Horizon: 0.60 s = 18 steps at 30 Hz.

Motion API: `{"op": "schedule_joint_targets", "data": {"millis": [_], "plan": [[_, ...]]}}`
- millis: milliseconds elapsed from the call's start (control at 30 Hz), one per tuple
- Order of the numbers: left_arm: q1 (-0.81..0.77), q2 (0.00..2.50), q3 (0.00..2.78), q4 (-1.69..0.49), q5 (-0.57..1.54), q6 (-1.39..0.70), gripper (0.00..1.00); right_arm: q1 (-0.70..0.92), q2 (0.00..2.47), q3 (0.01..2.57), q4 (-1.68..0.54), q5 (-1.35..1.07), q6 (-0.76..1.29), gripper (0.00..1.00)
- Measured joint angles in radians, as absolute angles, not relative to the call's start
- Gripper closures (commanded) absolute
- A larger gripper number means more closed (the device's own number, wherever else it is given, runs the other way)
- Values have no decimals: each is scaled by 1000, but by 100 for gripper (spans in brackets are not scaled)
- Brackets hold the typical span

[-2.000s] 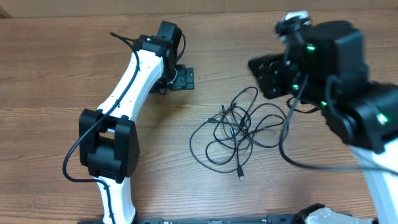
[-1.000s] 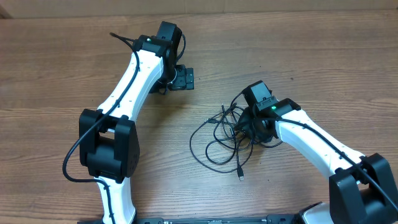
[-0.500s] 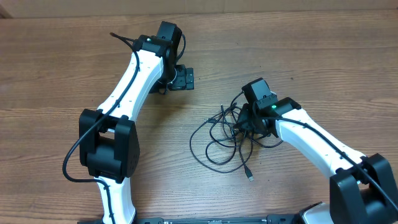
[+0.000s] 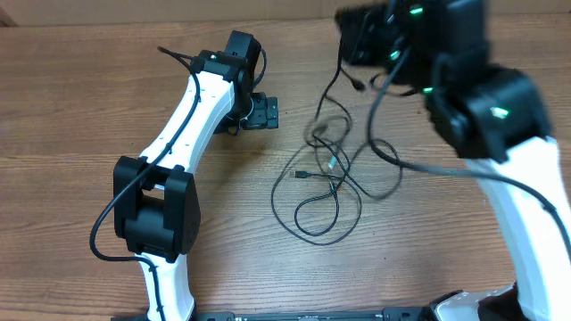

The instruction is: Untangle cables

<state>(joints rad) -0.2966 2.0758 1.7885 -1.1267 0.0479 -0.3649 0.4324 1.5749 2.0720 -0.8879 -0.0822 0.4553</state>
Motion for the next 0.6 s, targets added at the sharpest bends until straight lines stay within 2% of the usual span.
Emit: {"op": "schedule_joint_targets", "data": {"millis": [133, 600], "plan": [[-297, 2076, 1789, -1126, 47, -365, 0, 432, 1558, 2197, -822, -77, 443, 96], [-297, 2076, 1789, -1126, 47, -365, 0, 432, 1557, 2210, -485, -70, 488, 96]]}}
